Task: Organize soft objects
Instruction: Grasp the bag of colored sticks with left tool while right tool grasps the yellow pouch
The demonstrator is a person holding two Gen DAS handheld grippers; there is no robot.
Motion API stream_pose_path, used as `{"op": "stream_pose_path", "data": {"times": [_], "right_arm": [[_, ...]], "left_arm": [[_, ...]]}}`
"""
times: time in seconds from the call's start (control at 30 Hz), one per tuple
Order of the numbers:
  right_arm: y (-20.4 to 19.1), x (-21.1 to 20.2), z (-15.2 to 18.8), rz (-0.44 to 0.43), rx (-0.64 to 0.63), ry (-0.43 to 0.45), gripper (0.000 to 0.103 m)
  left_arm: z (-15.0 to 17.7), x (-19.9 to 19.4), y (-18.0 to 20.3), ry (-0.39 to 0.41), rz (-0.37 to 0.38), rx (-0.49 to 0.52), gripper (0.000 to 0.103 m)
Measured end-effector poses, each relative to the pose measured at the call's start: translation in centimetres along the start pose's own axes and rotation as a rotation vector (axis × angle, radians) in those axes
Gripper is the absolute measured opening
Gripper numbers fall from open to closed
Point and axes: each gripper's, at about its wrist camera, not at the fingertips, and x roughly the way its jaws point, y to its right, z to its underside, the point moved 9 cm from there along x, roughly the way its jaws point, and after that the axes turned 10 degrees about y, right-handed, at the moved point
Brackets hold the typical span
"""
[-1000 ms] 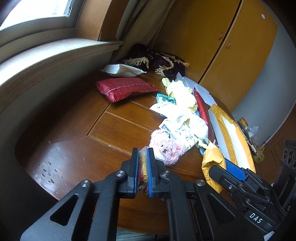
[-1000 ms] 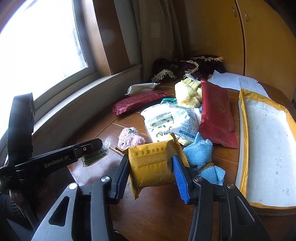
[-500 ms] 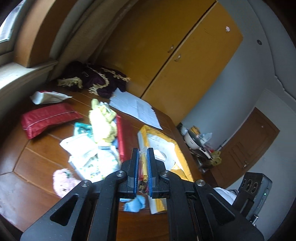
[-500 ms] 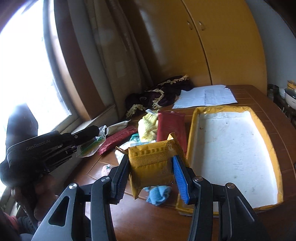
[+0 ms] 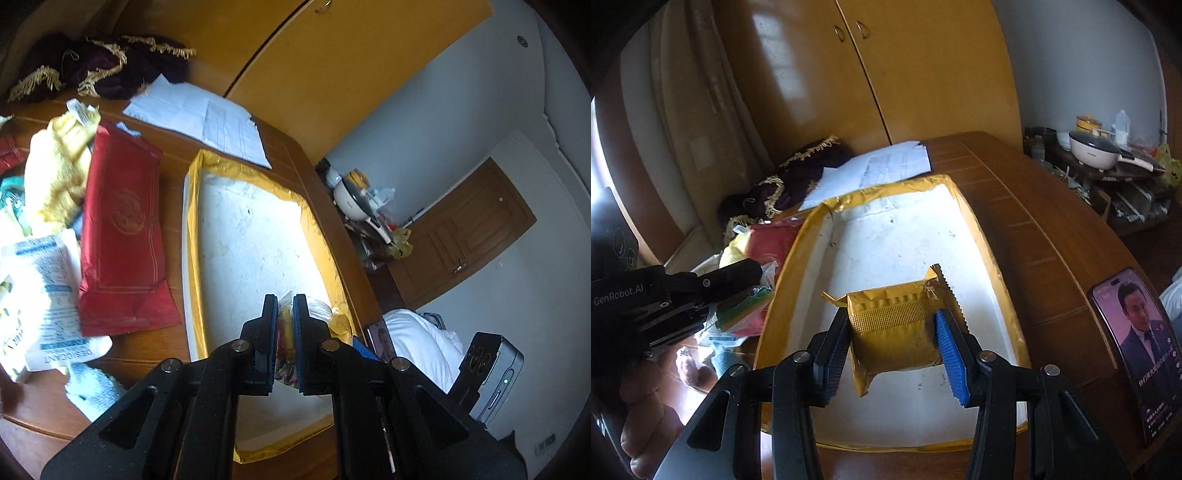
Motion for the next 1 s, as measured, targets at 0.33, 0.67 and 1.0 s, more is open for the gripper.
{"op": "stream_pose_path", "data": {"times": [0.33, 0.67, 1.0], "right_arm": [[1.7, 0.9, 1.4, 0.113, -0.029, -0.057, 0.049], [2.3, 0.3, 1.2, 0.067, 0.052, -0.020, 0.054], [1.7, -1.2, 0.5, 0.023, 0.120, 0.020, 0.057]], "left_arm": [[3.2, 2.7, 0.1, -0.090, -0.049, 0.059, 0.006], [3.9, 3.0, 0.3, -0.093, -0.058, 0.136, 0.006], [3.2, 1.0, 0.4, -0.027, -0.014, 0.124, 0.053]]}}
